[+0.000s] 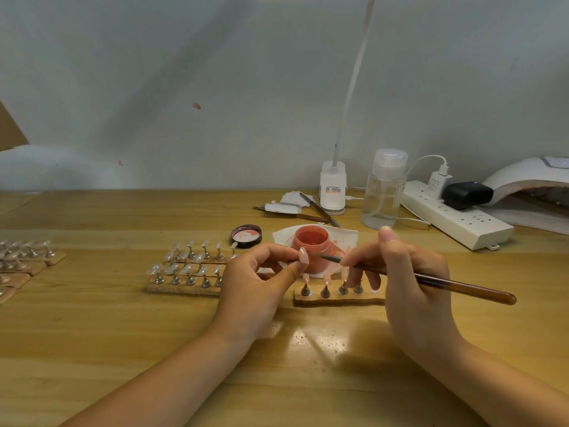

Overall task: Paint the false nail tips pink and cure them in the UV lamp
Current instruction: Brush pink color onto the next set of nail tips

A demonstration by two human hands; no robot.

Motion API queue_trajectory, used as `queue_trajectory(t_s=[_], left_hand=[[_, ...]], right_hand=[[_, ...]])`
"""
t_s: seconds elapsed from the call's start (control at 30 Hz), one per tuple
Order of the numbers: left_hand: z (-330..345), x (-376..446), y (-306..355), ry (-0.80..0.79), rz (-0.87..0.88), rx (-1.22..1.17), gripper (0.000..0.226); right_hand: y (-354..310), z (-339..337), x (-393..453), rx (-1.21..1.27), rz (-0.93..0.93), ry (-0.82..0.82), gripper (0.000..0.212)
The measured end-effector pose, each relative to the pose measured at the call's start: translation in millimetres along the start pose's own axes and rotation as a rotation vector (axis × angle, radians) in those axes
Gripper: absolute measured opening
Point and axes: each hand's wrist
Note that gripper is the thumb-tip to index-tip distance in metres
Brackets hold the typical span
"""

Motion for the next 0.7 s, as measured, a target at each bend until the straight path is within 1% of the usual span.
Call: queue_trajectory(t_s=[0.1,0.23,0.37,0.57,0.7], left_hand=[[0.1,-0.3,-0.8,0.0,-0.001,0.005,0.016],[0.6,0.0,-1.0,-0.007,0.001,0.013,0.02],[-0.2,0.6,-1.5,-0.014,-0.008,0.023,0.01],[0.0,0.2,-0.3,-0.018,-0.012,0.016,0.02],[-0.4,0.7,-2.7,-0.023,-0.008,0.022,0.013]], right_hand=[[0.4,2.9,3.2,-0.04,0.009,0.003,0.039],[3.1,3.9,0.9,-0.066,0.061,-0.035,0.043],[0.0,1.3,-2.9,-0.004,0.059,-0.042,0.043],[-0.2,3.0,1.3,-0.019,0.036,0.028,0.043],[1.9,6.6,2.0,-0.054,0.07,0.004,0.042]])
Point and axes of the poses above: each hand's wrist, its own x-axis towards the middle knuckle, its own z-axis out of the palm, y = z × x, and after that the axes turned 5 degrees about z, right-handed
